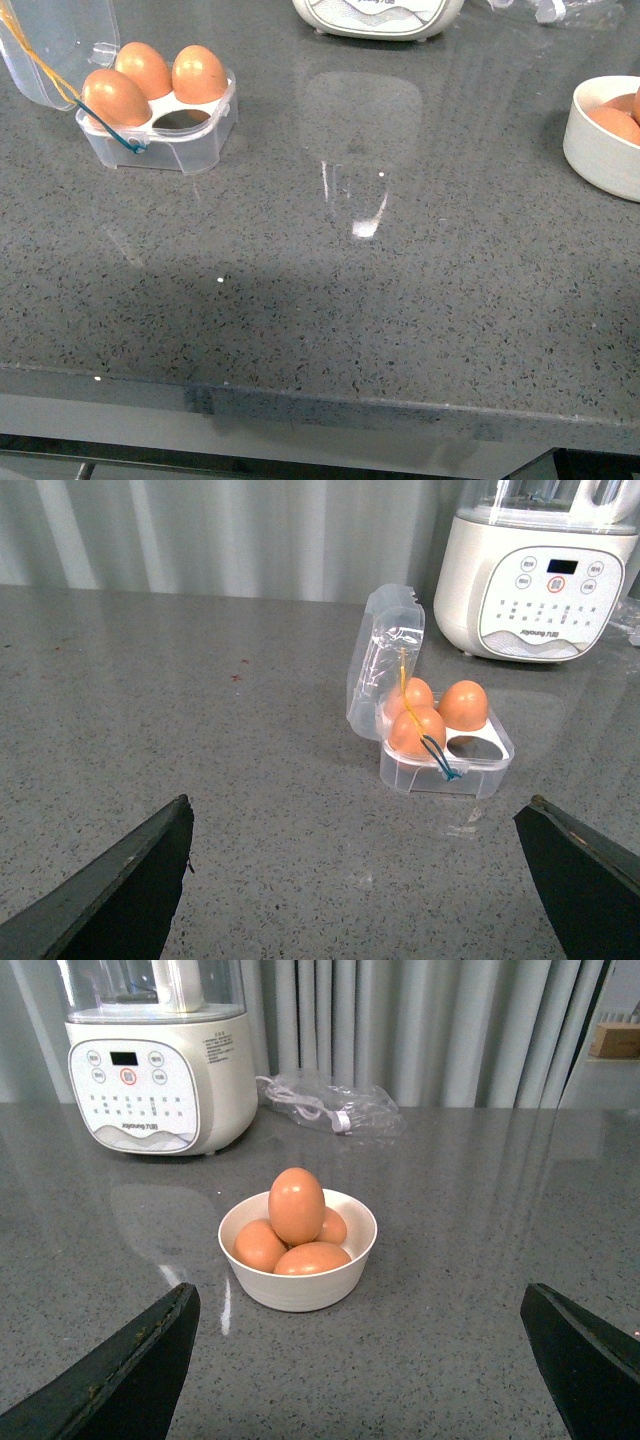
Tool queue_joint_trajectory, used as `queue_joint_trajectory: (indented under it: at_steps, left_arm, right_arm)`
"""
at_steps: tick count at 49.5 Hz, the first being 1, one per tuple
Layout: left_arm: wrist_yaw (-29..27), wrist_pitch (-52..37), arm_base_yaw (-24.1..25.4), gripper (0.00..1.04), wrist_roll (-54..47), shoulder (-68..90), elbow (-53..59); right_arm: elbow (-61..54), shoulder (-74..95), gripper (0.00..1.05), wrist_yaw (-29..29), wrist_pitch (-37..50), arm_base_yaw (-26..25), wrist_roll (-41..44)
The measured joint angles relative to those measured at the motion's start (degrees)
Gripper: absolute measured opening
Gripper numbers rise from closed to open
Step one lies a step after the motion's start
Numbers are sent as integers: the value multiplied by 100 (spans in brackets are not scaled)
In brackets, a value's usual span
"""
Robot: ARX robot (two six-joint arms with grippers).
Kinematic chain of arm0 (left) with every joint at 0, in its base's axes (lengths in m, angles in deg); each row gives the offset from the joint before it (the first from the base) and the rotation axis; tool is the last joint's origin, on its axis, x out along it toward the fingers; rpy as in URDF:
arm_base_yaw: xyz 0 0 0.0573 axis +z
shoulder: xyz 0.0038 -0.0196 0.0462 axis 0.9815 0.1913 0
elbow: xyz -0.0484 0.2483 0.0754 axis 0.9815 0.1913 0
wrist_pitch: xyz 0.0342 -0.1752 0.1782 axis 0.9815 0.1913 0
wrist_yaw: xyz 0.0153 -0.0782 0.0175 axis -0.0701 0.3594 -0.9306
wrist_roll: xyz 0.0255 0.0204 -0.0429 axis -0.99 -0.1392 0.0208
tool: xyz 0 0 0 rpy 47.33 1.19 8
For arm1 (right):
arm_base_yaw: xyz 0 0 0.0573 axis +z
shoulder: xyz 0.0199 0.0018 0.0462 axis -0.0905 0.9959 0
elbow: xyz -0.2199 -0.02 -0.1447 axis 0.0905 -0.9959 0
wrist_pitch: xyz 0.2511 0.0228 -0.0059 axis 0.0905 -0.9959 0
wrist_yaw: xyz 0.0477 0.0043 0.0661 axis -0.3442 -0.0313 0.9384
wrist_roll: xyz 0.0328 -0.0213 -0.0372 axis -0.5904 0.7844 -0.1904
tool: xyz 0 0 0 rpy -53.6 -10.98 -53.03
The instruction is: Put egg into box
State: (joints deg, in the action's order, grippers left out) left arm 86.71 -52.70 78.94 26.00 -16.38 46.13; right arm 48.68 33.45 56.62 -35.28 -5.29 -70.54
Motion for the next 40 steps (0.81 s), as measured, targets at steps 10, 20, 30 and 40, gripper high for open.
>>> queue_joint_trajectory:
  at_steps: [10, 20, 30, 40]
  left_arm:
    - [-2, 0, 0, 98, 0, 0, 0]
    - [-2, 0, 0, 98, 0, 0, 0]
    - [-2, 0, 0, 98, 0, 0, 0]
    - [-2, 0, 0, 98, 0, 0, 0]
  right_arm:
    - [0, 0, 97, 0, 0, 0, 0]
    - [0, 0, 97, 0, 0, 0, 0]
    - [0, 0, 97, 0, 0, 0, 0]
    - [0, 0, 97, 0, 0, 0, 0]
